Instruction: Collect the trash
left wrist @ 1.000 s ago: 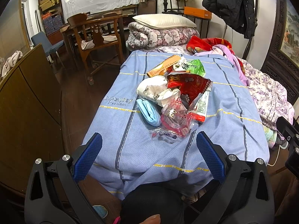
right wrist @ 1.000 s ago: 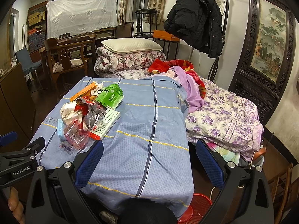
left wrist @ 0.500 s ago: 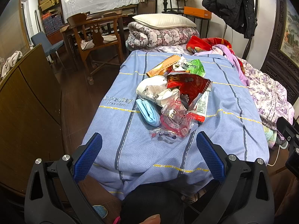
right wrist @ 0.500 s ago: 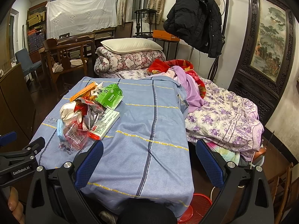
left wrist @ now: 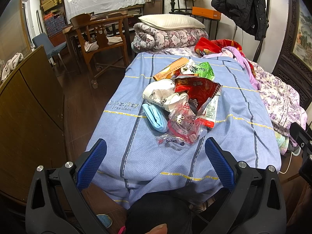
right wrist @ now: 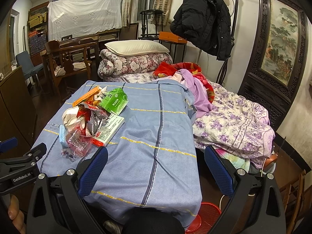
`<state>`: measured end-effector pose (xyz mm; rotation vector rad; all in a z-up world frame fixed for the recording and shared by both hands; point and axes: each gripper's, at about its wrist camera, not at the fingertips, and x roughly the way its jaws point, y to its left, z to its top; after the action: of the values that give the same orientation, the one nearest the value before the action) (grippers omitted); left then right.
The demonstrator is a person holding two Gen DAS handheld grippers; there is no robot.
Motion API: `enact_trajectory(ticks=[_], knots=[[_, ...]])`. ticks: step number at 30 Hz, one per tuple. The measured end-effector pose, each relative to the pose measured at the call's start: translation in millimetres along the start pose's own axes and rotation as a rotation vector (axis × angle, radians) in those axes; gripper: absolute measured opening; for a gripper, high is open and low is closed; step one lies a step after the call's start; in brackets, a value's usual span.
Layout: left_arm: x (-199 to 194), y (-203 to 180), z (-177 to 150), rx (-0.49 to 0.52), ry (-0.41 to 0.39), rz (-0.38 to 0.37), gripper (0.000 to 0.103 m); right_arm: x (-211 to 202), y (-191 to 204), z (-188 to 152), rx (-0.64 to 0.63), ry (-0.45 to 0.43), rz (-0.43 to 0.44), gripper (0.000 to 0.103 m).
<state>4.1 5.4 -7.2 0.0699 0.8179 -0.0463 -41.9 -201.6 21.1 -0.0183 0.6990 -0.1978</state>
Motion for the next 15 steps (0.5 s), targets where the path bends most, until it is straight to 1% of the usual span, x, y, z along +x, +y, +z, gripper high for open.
enact_trajectory(ticks=[15], knots=[[0.8, 0.5, 0.0, 0.0, 0.001, 0.0, 0.096, -1.5, -3.6, -0.3, 0.001, 0.001, 0.001, 0.097]])
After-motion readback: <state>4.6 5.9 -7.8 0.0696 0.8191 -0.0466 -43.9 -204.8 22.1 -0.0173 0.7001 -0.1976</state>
